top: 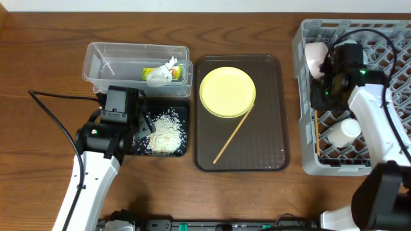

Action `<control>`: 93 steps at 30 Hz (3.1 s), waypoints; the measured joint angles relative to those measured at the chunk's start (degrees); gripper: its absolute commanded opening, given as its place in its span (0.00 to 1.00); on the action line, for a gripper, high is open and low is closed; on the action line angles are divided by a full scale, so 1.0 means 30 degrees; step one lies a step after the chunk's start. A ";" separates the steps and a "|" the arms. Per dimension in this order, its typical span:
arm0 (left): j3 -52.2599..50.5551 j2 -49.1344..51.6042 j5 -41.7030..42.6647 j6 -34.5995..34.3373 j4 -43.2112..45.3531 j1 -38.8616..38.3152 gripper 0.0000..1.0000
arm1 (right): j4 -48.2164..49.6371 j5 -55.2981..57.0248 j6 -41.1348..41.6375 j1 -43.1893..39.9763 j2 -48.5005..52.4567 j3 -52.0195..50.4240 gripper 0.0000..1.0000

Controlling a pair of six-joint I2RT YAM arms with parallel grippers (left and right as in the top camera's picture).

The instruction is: Sort waste into correct bins and load items into the dishwasher rack

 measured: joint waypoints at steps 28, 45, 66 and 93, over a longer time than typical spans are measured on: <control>0.0000 0.0000 0.0000 0.0000 0.0000 0.0000 0.81 | 0.1151 -0.1807 1.0054 1.2284 0.5093 0.0335 0.44; 0.0000 0.0000 0.0007 0.0000 0.0000 0.0000 0.81 | 0.0794 0.0248 1.3398 1.2611 0.6754 0.0262 0.01; 0.0000 0.0000 0.0000 0.0000 0.0000 0.0000 0.82 | -0.0066 0.0291 0.3344 0.3832 -0.0393 0.0270 0.01; 0.0000 0.0000 0.0007 0.0007 0.0007 0.0000 0.81 | -0.0656 0.0335 -0.1392 0.0000 0.1311 0.0576 0.36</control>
